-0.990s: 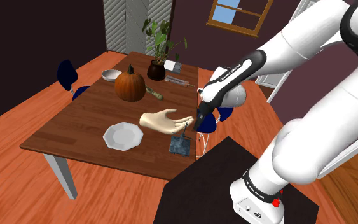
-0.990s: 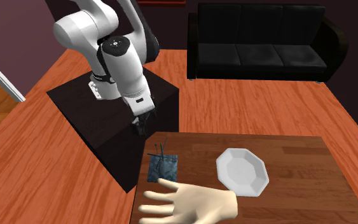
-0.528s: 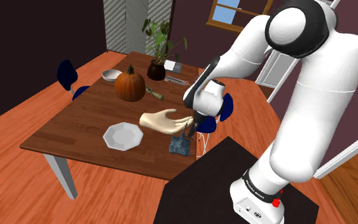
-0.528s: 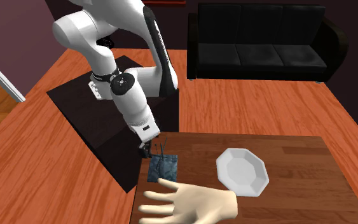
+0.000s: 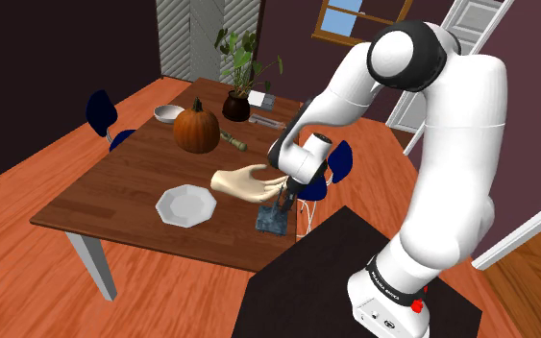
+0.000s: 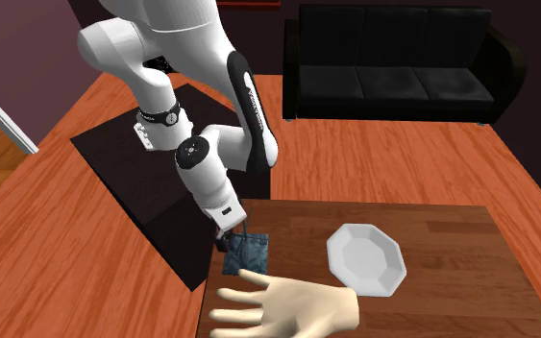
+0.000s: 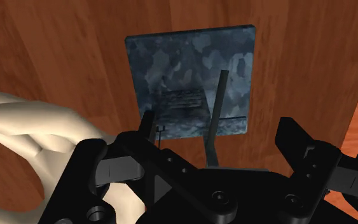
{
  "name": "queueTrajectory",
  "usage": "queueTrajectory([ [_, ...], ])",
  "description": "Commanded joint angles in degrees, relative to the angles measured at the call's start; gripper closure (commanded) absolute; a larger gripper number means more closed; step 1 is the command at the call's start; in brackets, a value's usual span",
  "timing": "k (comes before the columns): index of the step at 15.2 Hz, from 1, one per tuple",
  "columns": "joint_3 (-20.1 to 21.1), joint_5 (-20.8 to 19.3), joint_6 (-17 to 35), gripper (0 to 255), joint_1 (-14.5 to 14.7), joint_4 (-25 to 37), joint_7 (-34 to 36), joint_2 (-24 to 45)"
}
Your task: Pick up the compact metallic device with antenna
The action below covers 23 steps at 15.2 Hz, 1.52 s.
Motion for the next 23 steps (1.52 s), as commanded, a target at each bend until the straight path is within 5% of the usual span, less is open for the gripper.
queueTrajectory([
  [1, 2.7, 3.1, 1.8, 0, -2.6, 1.6, -3.5, 2.8],
  [3, 2.8, 3.0, 1.8, 0, -2.6, 1.6, -3.5, 2.8],
  [4, 3.1, 3.3, 2.0, 255, -2.9, 1.5, -3.9, 2.9],
  [13, 2.8, 3.0, 1.8, 255, -2.6, 1.6, -3.4, 2.8],
  [23, -7.4, -8.9, -4.3, 255, 6.4, -4.2, 9.1, -7.7],
])
